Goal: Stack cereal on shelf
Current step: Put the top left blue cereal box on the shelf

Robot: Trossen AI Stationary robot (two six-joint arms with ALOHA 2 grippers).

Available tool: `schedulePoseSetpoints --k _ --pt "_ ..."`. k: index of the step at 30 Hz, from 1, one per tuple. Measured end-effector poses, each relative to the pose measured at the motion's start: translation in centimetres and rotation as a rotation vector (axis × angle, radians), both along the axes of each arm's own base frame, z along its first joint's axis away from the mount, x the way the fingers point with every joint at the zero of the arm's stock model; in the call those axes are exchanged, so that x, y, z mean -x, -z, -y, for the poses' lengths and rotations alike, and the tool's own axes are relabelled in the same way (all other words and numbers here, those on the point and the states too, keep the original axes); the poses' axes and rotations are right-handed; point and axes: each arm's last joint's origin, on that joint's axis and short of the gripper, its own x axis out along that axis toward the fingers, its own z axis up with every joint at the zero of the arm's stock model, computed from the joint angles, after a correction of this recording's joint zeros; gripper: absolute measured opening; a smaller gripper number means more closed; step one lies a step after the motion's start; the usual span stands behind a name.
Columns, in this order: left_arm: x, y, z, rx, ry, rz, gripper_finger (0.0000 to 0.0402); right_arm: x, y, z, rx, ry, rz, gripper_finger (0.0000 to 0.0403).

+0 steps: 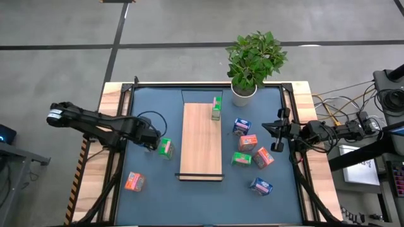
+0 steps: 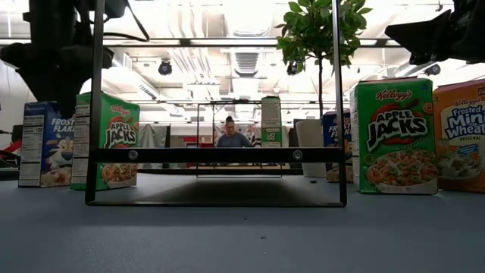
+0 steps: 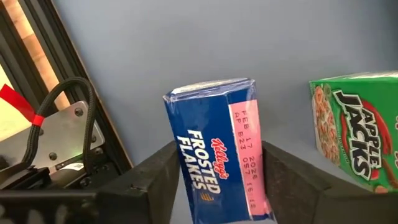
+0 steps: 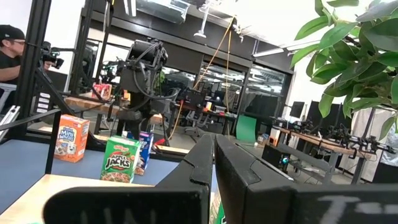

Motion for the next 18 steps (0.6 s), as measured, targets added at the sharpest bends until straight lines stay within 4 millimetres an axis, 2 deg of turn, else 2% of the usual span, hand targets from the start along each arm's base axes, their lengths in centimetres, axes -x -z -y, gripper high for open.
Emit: schedulePoseSetpoints --k 5,7,13,18 --pt "0.0 -0.1 0.0 0.004 0.017 -0.005 0.0160 0.0 0.0 0.0 0.000 0.000 0.000 0.0009" --pt "-0.1 -0.8 0.0 0.000 0.044 -0.001 0.0157 0.0 0.0 0.0 0.000 0.000 0.000 0.0009" --pt "-1.8 -5.7 -0.2 -0.148 0.212 0.148 0.0155 0.0 0.0 0.0 0.000 0.000 0.001 0.0009" --pt "-4.6 -10.5 -0.1 -0.301 0.413 0.237 0.0155 0.0 0.0 0.0 0.000 0.000 0.002 0.0009"
